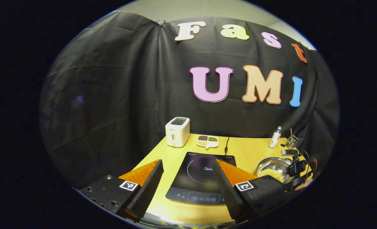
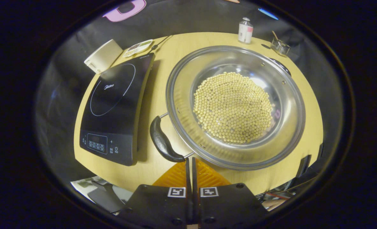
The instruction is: First push the handle of the pot to place it horizontally, then grasp the pot with both hands and set it on the induction cooktop.
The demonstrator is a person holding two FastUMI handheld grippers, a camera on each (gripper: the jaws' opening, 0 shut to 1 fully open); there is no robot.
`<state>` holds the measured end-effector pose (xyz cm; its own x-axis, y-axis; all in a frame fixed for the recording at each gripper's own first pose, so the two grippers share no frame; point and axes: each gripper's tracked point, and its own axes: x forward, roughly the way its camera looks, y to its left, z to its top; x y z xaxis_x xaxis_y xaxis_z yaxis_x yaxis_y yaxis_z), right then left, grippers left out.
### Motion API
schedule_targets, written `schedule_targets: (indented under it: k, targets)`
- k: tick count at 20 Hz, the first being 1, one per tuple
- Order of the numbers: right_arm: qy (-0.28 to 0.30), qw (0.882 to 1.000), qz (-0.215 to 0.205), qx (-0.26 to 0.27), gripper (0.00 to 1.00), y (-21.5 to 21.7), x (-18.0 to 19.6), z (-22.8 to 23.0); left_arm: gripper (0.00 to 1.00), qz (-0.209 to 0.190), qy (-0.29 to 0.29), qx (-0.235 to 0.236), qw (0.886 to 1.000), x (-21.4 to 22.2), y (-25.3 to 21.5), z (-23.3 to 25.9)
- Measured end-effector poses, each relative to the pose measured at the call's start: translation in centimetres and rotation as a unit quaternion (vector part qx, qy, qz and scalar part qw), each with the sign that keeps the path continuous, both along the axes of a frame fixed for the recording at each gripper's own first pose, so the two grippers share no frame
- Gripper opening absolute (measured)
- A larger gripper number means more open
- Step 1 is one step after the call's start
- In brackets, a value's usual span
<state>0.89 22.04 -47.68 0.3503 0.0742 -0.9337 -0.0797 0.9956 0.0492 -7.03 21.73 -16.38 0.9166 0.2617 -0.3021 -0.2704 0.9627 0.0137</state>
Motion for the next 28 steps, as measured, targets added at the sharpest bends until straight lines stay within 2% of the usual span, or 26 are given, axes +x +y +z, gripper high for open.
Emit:
schedule_targets:
  k: [1, 2, 3, 4, 5, 6, 7, 8, 12, 13, 14, 15, 17, 21, 22, 24, 28]
  targets:
    - [-0.001, 1.000, -0.004, 0.007, 0.00, 0.5, 0.3, 0.0, 0.91, -0.002, 0.003, -0.001, 1.000, -0.1, -0.1, -0.2]
    - [-0.002, 1.000, -0.009, 0.013, 0.02, 1.0, 0.5, 0.1, 0.95, -0.004, 0.006, -0.003, 1.000, 0.0, -0.2, -0.5]
    - [-0.004, 1.000, -0.013, 0.016, 0.00, 1.3, 0.7, 0.2, 0.95, -0.005, 0.007, -0.004, 1.000, -0.1, -0.3, -0.6]
    - [-0.006, 1.000, -0.016, 0.017, 0.03, 1.6, 1.0, 0.1, 0.91, -0.005, 0.009, -0.005, 1.000, -0.1, -0.3, -0.9]
    - [-0.008, 1.000, -0.020, 0.017, 0.03, 1.9, 1.3, 0.2, 0.95, -0.004, 0.010, -0.007, 1.000, -0.1, -0.2, -1.0]
    - [-0.010, 1.000, -0.024, 0.017, 0.00, 2.1, 1.6, 0.2, 0.95, -0.003, 0.011, -0.008, 1.000, -0.1, -0.2, -1.1]
    - [-0.013, 1.000, -0.024, 0.016, 0.00, 2.3, 1.8, 0.1, 0.91, -0.002, 0.010, -0.009, 1.000, -0.1, -0.1, -1.2]
    - [-0.015, 1.000, -0.023, 0.014, 0.00, 2.6, 2.2, 0.1, 0.95, -0.001, 0.009, -0.011, 1.000, -0.1, 0.0, -1.3]
    - [-0.017, 0.999, -0.029, 0.018, 0.03, 3.6, 3.6, 0.2, 0.95, 0.006, 0.015, -0.012, 1.000, -0.4, 0.5, -1.8]
    - [-0.019, 0.999, -0.033, 0.021, 0.00, 4.1, 4.1, 0.1, 0.95, 0.008, 0.017, -0.010, 1.000, -0.4, 0.7, -1.9]
    - [-0.020, 0.999, -0.034, 0.022, 0.02, 4.4, 4.5, 0.1, 0.91, 0.011, 0.021, -0.009, 1.000, -0.6, 0.9, -2.1]
    - [-0.021, 0.999, -0.035, 0.022, 0.02, 4.6, 4.8, 0.1, 0.95, 0.013, 0.024, -0.008, 1.000, -0.7, 1.0, -2.2]
    - [-0.026, 0.999, -0.035, 0.024, 0.00, 5.2, 5.8, 0.1, 0.95, 0.016, 0.028, -0.008, 0.999, -1.0, 1.1, -2.3]
    - [-0.032, 0.998, -0.044, 0.026, 0.02, 6.1, 7.4, 0.4, 0.95, 0.020, 0.039, -0.014, 0.999, -1.3, 0.9, -2.7]
    - [-0.033, 0.998, -0.047, 0.029, 0.00, 6.2, 7.9, 0.5, 0.95, 0.021, 0.039, -0.019, 0.999, -1.3, 0.8, -2.7]
    - [-0.033, 0.997, -0.052, 0.036, 0.02, 6.6, 8.3, 0.4, 0.95, 0.020, 0.038, -0.027, 0.999, -1.3, 0.2, -2.7]
    - [-0.037, 0.998, -0.044, 0.037, 0.00, 6.4, 8.2, 0.8, 0.95, 0.009, 0.048, -0.026, 0.998, -1.2, -0.6, -3.3]
